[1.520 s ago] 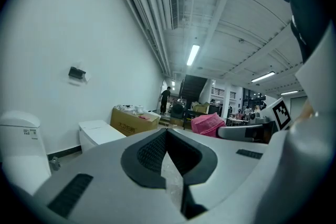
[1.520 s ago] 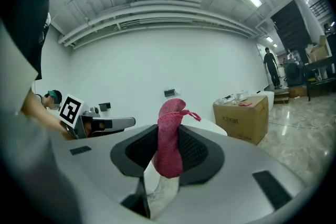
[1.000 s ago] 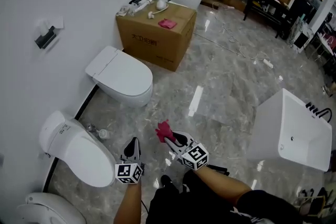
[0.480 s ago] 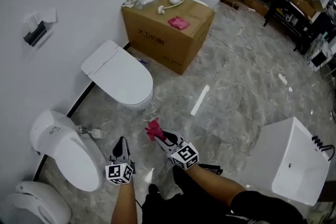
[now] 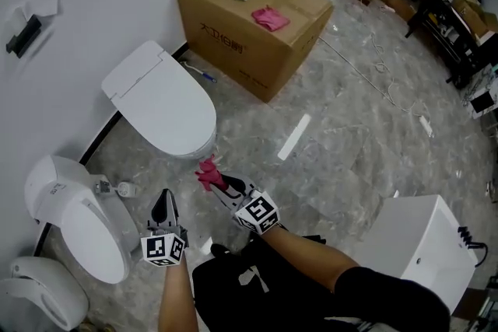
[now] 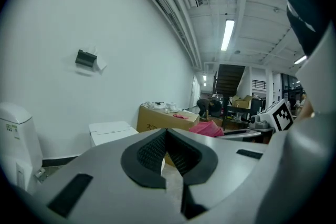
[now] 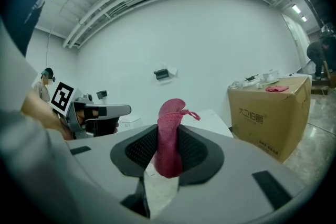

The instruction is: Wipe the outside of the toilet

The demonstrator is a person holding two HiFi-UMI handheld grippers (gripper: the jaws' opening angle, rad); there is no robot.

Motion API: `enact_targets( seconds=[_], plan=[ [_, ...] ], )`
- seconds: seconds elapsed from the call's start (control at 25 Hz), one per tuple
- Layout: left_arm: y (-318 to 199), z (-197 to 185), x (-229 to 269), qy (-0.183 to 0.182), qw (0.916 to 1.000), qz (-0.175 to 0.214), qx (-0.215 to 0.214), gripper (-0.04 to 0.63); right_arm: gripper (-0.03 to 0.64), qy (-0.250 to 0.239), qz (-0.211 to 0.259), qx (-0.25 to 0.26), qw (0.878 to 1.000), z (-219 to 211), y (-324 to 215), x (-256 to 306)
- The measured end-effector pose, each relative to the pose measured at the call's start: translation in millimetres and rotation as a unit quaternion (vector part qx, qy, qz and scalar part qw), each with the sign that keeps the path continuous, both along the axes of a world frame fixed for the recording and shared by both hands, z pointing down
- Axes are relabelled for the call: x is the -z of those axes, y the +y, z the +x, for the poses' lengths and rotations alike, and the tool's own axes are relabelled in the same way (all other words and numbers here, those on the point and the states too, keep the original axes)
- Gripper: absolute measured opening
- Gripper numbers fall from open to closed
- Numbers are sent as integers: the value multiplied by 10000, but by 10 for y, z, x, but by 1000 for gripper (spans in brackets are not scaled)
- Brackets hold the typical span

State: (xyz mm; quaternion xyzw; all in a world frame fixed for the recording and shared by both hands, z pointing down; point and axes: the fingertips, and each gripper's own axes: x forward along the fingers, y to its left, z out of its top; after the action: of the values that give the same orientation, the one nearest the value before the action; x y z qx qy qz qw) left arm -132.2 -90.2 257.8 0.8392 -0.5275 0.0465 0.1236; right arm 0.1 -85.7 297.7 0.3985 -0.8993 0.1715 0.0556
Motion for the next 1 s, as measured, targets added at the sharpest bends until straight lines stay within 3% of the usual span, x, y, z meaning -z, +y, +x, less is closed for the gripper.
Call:
enact_targets(
  seconds=[0.48,0.76,1.0],
  plan=[
    [-427,-535,-1691,-134,9996,220,92,14,129,62,124,430,9990,-638,-428,-1823],
    [-729,-614,-2624,-305,9991,298,35,14,129,71,273,592,9979,-1018,-684,-2901],
    [-1049,-607,-3008,-311,9990,318,85,14,129,259,319,470,9980,-1296,-1168,-3537]
  ],
)
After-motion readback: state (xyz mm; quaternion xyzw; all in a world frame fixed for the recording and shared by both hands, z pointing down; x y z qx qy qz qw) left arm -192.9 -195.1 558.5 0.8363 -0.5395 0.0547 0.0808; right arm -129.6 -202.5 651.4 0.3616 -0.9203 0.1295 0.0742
